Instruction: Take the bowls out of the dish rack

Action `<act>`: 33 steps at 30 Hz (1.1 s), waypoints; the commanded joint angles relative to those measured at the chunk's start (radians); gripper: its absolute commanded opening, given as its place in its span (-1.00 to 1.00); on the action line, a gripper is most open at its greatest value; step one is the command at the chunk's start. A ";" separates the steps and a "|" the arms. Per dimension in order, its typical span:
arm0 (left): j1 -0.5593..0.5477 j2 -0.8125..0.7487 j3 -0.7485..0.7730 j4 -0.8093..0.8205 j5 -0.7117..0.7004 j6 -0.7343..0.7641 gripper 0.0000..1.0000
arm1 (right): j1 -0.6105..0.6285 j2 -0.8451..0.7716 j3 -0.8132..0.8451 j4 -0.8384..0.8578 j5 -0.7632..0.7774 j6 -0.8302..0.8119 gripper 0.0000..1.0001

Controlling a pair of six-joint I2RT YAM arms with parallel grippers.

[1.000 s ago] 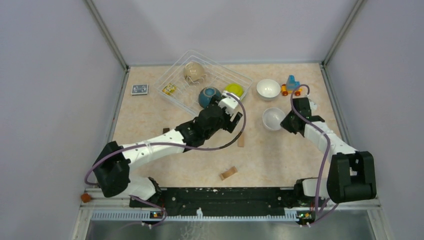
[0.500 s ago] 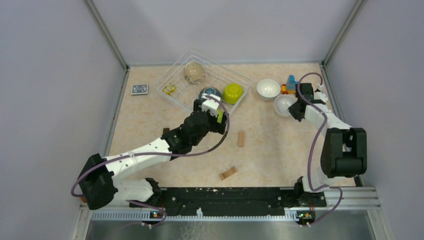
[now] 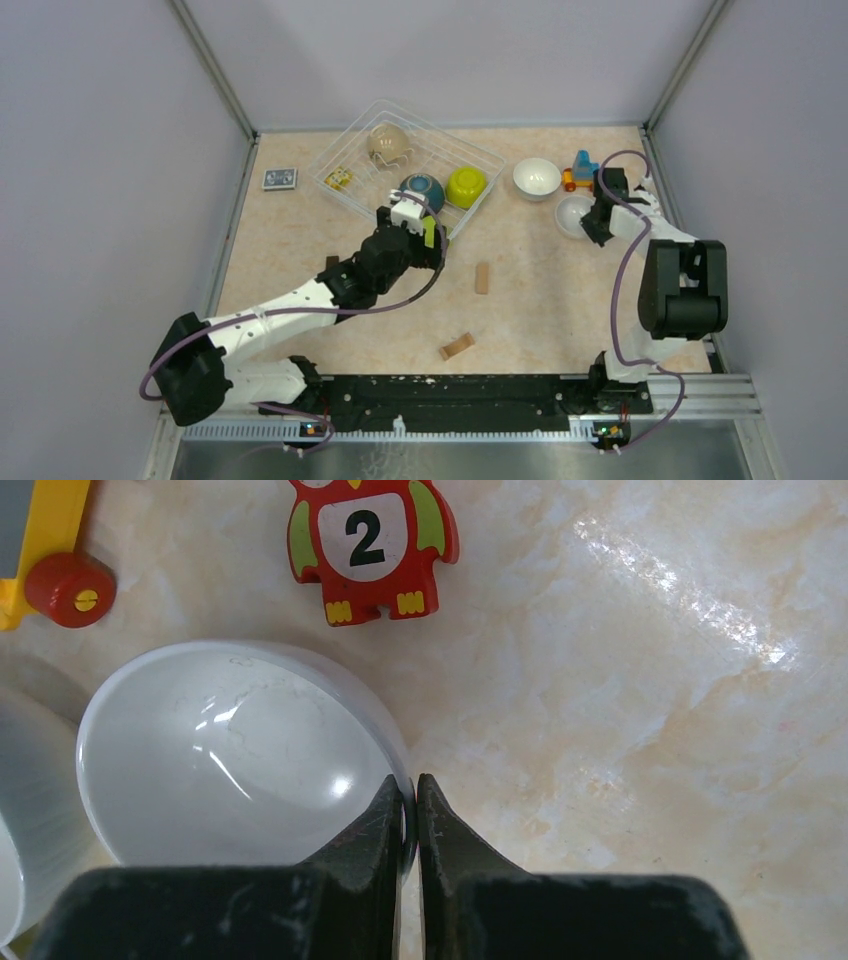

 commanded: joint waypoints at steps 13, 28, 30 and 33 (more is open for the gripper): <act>0.018 -0.055 0.018 -0.001 -0.016 -0.025 0.97 | -0.003 -0.083 0.021 0.040 0.058 0.009 -0.02; 0.017 -0.043 0.065 -0.055 -0.038 -0.042 0.97 | 0.006 -0.324 -0.068 0.177 -0.062 -0.215 0.16; 0.018 -0.031 0.086 -0.070 -0.050 -0.036 0.97 | 0.017 -0.361 -0.089 0.226 -0.108 -0.280 0.18; 0.021 -0.011 0.122 -0.094 -0.074 -0.029 0.97 | 0.108 -0.420 -0.123 0.319 -0.153 -0.395 0.21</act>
